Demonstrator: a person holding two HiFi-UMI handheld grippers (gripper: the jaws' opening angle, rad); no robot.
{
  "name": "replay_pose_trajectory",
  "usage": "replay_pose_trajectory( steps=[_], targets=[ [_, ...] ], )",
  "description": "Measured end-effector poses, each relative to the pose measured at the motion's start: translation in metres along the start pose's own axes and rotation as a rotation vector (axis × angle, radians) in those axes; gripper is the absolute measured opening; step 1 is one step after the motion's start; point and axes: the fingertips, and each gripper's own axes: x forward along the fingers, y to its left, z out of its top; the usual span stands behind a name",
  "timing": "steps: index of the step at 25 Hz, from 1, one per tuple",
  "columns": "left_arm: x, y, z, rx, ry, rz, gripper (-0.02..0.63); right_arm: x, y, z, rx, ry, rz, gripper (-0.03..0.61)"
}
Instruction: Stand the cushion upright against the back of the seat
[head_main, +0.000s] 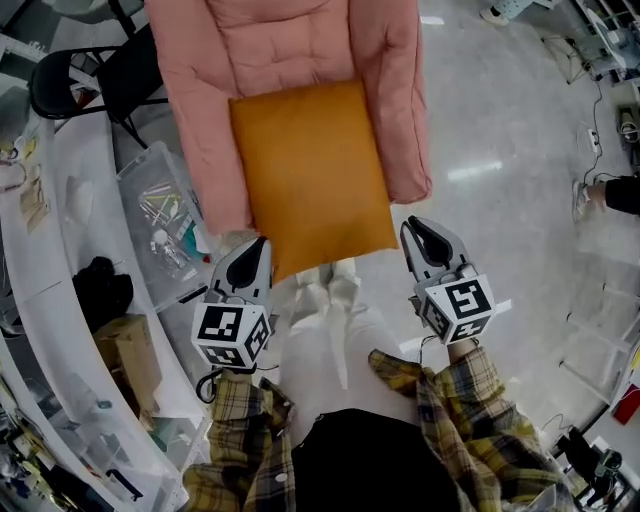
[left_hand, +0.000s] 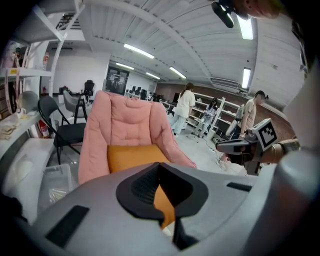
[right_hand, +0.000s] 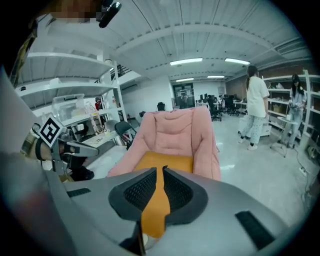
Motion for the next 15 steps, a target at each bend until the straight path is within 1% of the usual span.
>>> replay_pose_trajectory(
  steps=[2, 5, 8, 12, 13, 15],
  targets=[
    [0.014, 0.004, -0.030, -0.037, 0.052, -0.013, 0.003, 0.012, -0.014, -0.025, 0.031, 0.042, 0.018, 0.049],
    [0.031, 0.013, -0.072, -0.108, 0.119, -0.005, 0.005, 0.027, -0.035, -0.065, 0.078, 0.099, 0.037, 0.050],
    [0.042, 0.021, -0.108, -0.169, 0.174, 0.006, 0.005, 0.035, -0.052, -0.109, 0.148, 0.163, 0.043, 0.077],
    [0.055, 0.033, -0.149, -0.204, 0.230, 0.012, 0.009, 0.048, -0.065, -0.157, 0.146, 0.235, 0.047, 0.102],
    [0.057, 0.036, -0.158, -0.214, 0.242, 0.011, 0.022, 0.052, -0.066, -0.167, 0.142, 0.252, 0.052, 0.111],
    [0.061, 0.039, -0.175, -0.227, 0.275, 0.007, 0.078, 0.059, -0.069, -0.187, 0.138, 0.286, 0.068, 0.128]
  ],
)
